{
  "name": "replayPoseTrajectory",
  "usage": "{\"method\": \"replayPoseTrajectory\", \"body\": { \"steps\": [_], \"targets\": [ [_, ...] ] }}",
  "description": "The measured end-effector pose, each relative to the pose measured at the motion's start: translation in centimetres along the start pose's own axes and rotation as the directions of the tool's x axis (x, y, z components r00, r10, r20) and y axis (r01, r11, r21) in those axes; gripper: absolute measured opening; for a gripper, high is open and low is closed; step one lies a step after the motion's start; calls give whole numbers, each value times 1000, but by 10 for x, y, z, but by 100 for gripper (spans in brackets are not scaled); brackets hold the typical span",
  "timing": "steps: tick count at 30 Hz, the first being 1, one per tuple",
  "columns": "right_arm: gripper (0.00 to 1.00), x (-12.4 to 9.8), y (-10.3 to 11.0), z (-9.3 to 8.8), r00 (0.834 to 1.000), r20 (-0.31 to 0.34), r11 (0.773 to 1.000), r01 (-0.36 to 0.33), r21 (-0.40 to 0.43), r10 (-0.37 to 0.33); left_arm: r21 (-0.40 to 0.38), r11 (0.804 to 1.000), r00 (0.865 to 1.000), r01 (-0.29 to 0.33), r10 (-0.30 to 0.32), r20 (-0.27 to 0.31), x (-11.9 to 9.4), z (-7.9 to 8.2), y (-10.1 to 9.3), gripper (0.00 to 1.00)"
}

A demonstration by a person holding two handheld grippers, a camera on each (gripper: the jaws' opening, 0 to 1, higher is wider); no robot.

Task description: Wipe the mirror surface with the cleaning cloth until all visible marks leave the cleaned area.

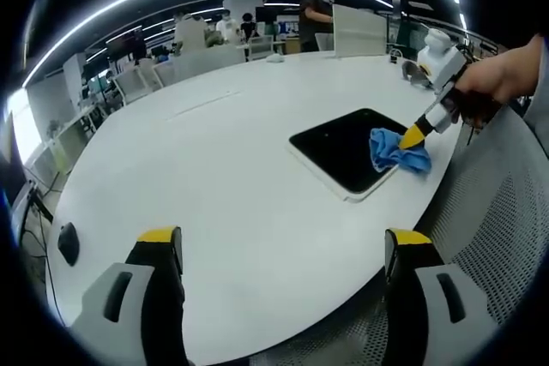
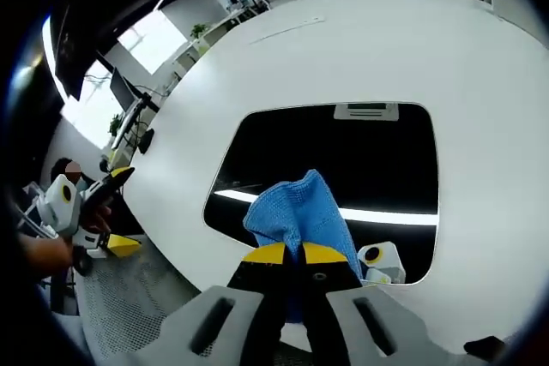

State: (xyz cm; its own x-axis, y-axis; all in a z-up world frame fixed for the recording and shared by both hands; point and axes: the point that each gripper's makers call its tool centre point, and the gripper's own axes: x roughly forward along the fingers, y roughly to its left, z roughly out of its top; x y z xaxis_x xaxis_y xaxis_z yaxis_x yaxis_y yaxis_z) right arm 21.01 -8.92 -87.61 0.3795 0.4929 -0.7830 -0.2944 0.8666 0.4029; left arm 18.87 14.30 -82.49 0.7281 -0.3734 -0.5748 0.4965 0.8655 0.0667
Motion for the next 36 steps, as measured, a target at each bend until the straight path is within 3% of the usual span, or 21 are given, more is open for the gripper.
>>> {"method": "replayPoseTrajectory", "body": {
  "steps": [19,25,36],
  "targets": [
    [0,1,-2,2,999,-21,998,33,-57,-34,-5,1000,1000,-3,3,-3,1,-1,1,99],
    [0,3,-9,12,996,11,994,86,-60,-86,-7,1000,1000,-1,1,-5,1,-1,0,99],
    [0,12,-12,27,993,26,992,114,-59,-112,-13,1000,1000,13,-13,-8,1,-1,-3,99]
  ]
}}
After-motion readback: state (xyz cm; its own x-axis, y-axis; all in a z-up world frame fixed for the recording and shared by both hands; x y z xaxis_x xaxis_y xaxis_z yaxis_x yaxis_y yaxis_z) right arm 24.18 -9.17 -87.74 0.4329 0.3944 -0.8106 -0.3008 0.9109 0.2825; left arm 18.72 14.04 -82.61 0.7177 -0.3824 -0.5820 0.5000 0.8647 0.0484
